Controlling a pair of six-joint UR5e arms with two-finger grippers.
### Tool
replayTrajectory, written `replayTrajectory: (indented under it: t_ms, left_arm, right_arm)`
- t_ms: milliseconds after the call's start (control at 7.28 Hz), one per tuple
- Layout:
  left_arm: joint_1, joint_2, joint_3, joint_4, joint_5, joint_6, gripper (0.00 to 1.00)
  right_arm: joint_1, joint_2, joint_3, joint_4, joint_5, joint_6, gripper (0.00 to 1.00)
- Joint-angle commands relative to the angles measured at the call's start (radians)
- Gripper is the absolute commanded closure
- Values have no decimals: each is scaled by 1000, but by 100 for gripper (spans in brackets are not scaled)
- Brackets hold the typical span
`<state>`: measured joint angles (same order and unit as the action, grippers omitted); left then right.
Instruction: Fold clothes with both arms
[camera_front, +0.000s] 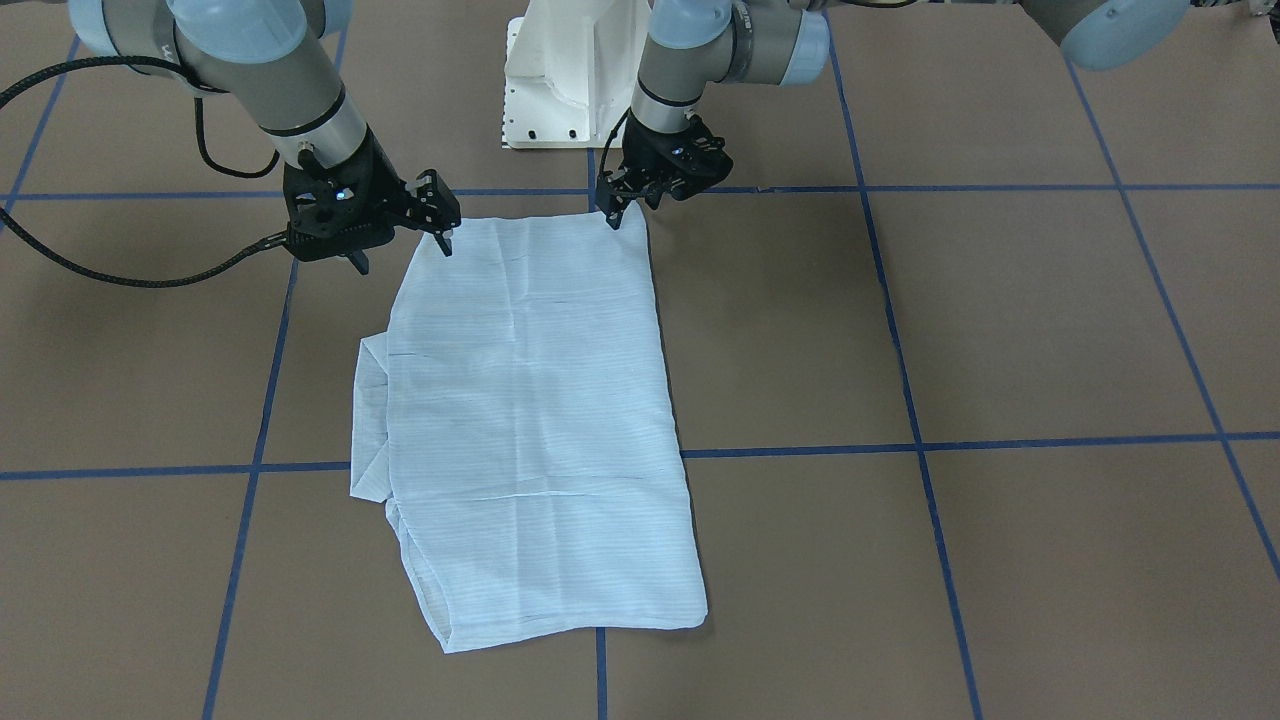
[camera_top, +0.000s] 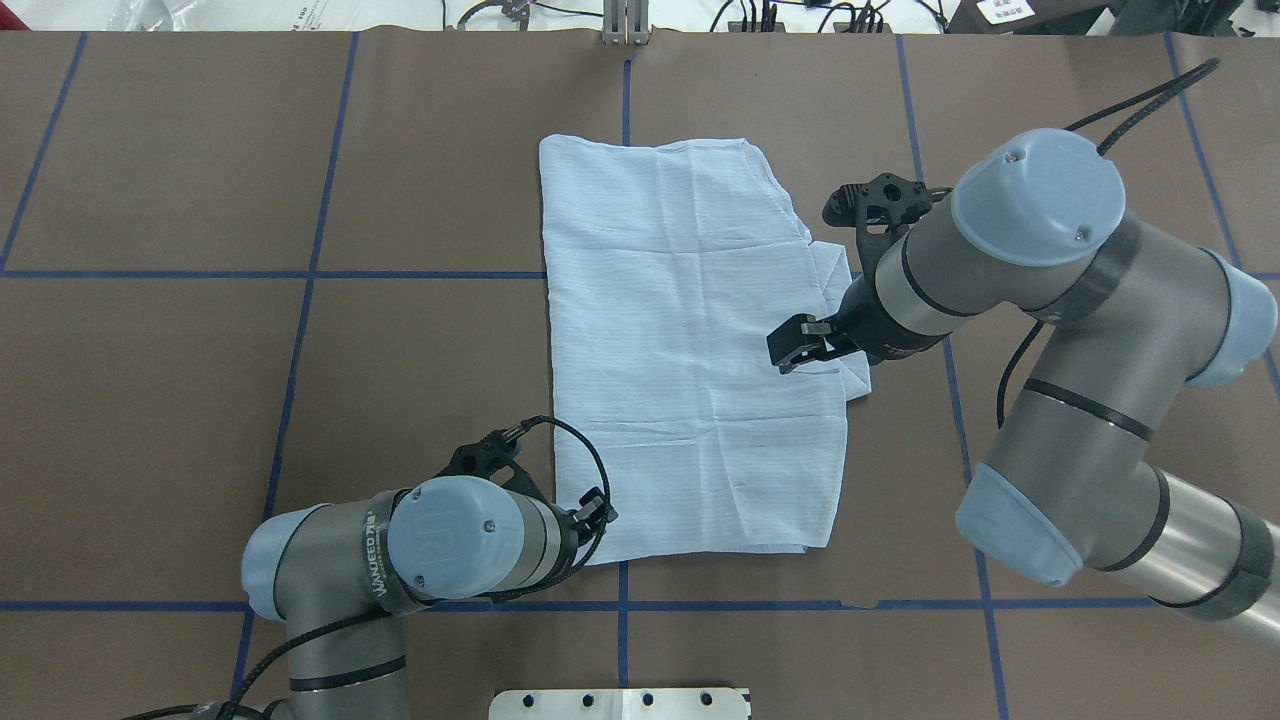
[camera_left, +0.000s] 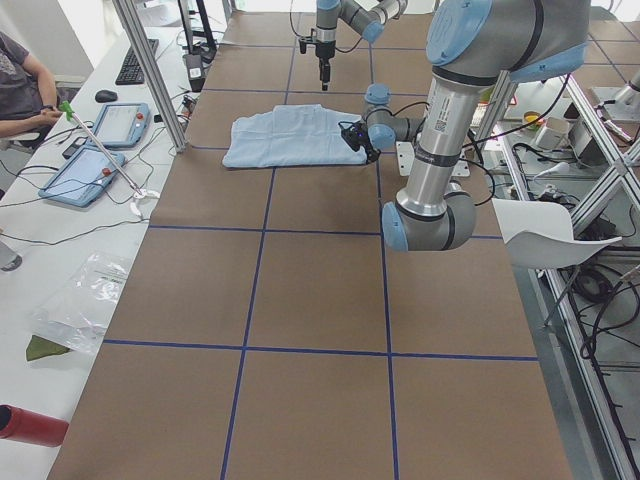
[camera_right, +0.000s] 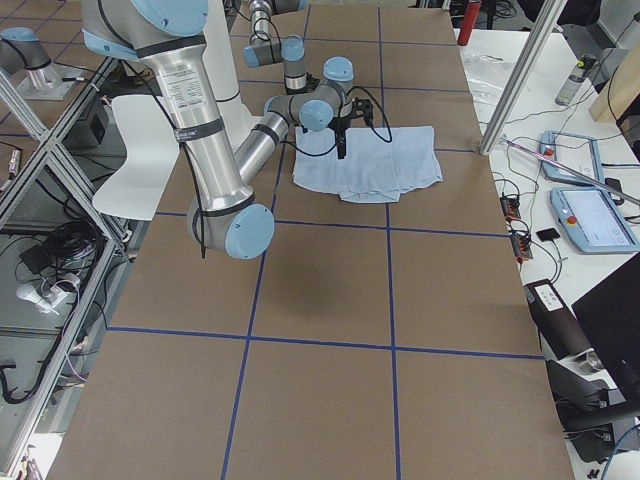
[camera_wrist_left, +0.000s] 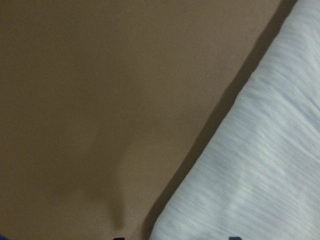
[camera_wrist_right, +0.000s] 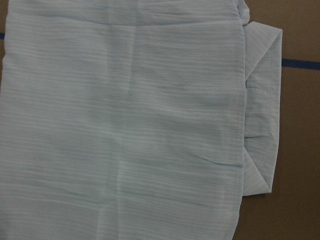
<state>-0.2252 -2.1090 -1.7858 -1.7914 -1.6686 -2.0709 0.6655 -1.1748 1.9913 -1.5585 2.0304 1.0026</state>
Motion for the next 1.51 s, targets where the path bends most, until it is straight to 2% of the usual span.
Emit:
replayTrajectory:
  t_ms: [0, 137, 412, 1236, 1374]
  left_arm:
    - [4, -3, 8, 0, 0, 0, 25]
    - [4, -5, 8, 0, 0, -2, 35]
    - [4, 6, 8, 0, 1, -2, 44]
    - [4, 4, 8, 0, 1, 0, 47]
    - [4, 3, 8, -2, 1, -2, 56]
  right_arm:
    - [3, 0, 3, 0, -1, 1, 0]
    - [2, 0, 3, 0, -1, 1, 0]
    - [3, -3, 7, 0, 1, 2, 0]
    - [3, -9, 0, 0, -4, 2, 0]
    - [3, -11, 1, 0, -4, 2, 0]
